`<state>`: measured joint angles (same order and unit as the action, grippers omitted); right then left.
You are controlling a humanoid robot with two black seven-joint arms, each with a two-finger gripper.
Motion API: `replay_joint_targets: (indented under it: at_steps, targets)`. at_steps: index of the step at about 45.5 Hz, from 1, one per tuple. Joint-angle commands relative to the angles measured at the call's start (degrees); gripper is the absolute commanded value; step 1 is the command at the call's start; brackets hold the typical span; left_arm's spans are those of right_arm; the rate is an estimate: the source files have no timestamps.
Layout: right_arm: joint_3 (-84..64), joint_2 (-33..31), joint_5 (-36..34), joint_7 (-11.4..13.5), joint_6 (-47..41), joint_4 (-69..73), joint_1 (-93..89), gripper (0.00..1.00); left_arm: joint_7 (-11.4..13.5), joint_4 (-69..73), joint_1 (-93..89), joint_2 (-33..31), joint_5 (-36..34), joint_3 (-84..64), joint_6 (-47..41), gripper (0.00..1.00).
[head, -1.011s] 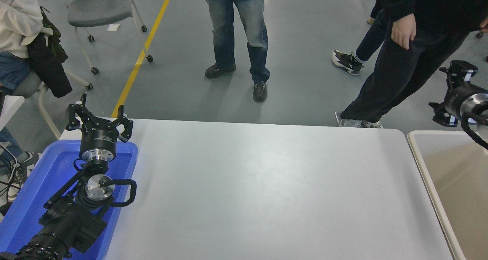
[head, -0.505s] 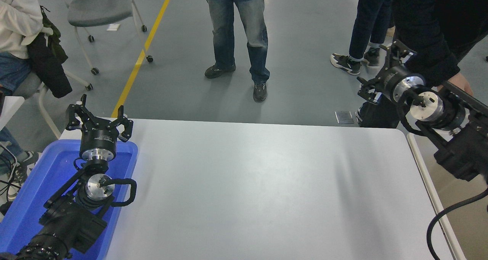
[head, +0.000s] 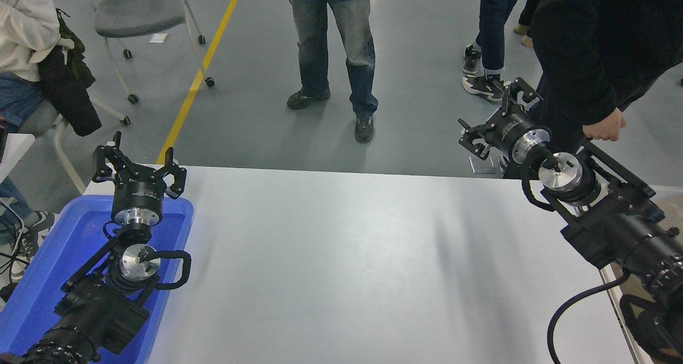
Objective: Pick up paper ball place in dustbin
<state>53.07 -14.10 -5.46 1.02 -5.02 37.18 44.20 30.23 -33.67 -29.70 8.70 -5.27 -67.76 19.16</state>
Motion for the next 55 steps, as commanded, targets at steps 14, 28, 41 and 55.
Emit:
replay_joint_targets:
  at_steps: [14,28,41,55]
  targets:
    - [4.1,0.3,-0.3,-1.7,-6.8,-0.9,-7.1,1.00,0.0,0.0,0.0,0.0,0.0,0.0,0.0,0.99]
    - [4.9,-0.2,-0.3,-1.7,-10.1,-3.7,-8.8,1.00,0.0,0.0,0.0,0.0,0.0,0.0,0.0,0.99]
    - [4.9,-0.1,-0.3,-1.7,-10.1,-4.6,-9.5,1.00,-0.1,-0.2,0.0,0.0,0.0,0.0,0.0,0.99]
    - [4.9,0.2,-0.3,-1.7,-10.2,-4.6,-9.7,1.00,0.0,0.0,0.0,0.0,0.0,0.0,0.0,0.99]
